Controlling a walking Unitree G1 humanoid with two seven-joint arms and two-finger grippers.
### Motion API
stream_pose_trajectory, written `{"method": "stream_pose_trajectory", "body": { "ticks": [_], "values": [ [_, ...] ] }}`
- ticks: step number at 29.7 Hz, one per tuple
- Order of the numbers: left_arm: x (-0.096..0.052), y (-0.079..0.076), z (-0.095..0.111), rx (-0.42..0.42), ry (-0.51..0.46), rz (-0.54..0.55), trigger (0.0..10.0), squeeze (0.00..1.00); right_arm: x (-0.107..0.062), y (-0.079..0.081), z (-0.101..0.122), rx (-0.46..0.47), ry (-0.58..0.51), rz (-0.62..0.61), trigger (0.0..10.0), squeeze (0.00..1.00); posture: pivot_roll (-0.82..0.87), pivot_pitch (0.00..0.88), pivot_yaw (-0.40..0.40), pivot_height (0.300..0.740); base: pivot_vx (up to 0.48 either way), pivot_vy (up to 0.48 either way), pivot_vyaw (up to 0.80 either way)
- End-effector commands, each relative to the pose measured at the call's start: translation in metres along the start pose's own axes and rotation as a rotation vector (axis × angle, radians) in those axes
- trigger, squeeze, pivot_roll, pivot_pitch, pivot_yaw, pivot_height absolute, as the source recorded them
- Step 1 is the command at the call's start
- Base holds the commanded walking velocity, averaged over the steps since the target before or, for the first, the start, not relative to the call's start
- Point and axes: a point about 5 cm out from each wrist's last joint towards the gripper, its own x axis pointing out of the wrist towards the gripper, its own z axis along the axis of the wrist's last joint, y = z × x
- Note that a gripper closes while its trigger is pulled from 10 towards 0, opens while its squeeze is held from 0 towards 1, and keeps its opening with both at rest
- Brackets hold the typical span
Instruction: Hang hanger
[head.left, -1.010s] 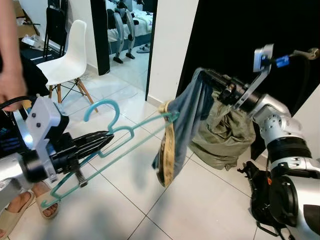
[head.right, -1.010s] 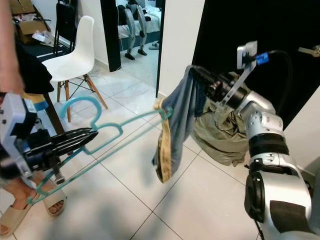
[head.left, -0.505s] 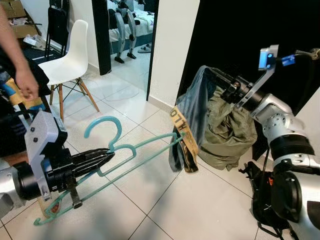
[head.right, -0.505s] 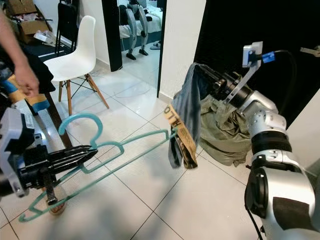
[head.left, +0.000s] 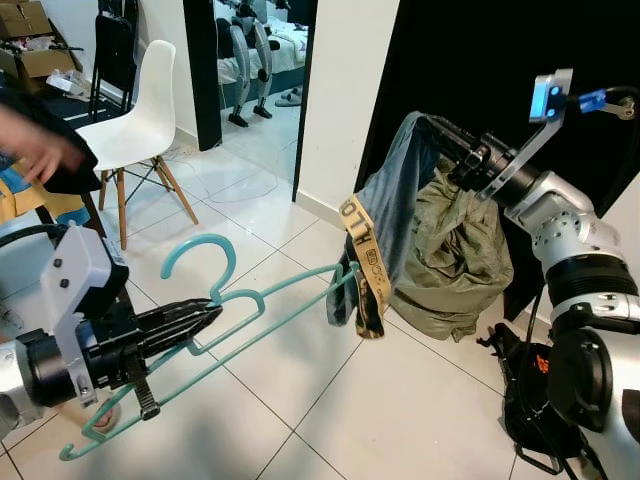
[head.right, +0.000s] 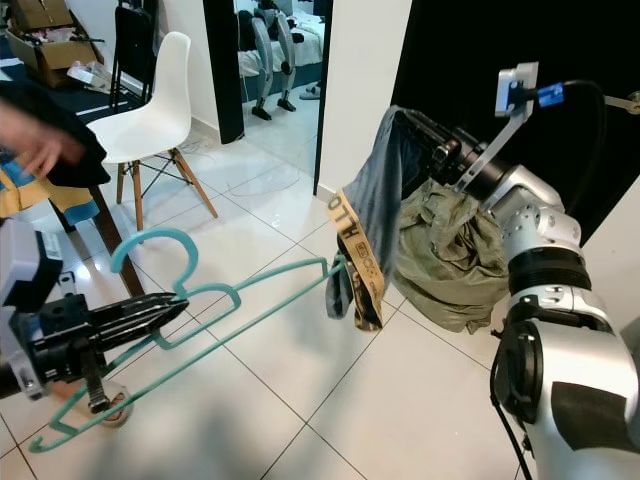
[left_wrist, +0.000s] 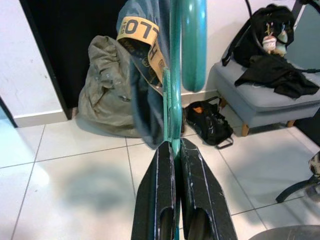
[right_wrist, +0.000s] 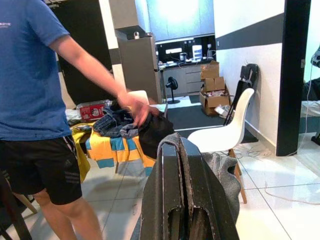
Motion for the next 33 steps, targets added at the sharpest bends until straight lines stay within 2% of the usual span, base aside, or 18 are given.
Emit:
{"method": "stream_pose_trajectory", "body": {
  "ticks": [1,6,21,25,33],
  "values": [
    [-0.003,-0.001,0.002,0.010,0.022,-0.002,10.0,0.00,-0.004,-0.003,0.006,-0.015,-0.011,-0.017,10.0,0.00,0.06,0.168,-0.119,0.740,0.000,0.000,0.00],
    [-0.005,0.003,-0.001,0.056,0.062,0.033,10.0,0.00,-0.006,0.000,0.002,0.005,0.003,0.047,10.0,0.00,0.06,0.176,-0.119,0.740,0.000,0.000,0.00],
    [-0.003,0.008,0.000,0.062,0.050,0.046,10.0,0.00,-0.008,0.001,0.005,0.030,-0.015,0.088,10.0,0.00,0.06,0.175,-0.110,0.740,0.000,0.000,0.00],
    [-0.001,0.009,0.001,0.066,0.038,0.045,10.0,0.00,-0.006,0.003,0.005,0.034,-0.014,0.107,10.0,0.00,0.06,0.174,-0.110,0.740,0.000,0.000,0.00],
    [0.015,0.009,0.004,0.050,-0.033,0.008,10.0,0.00,0.001,0.009,0.001,0.035,-0.014,0.146,10.0,0.00,0.05,0.173,-0.111,0.740,0.000,0.000,0.00]
  ]
}}
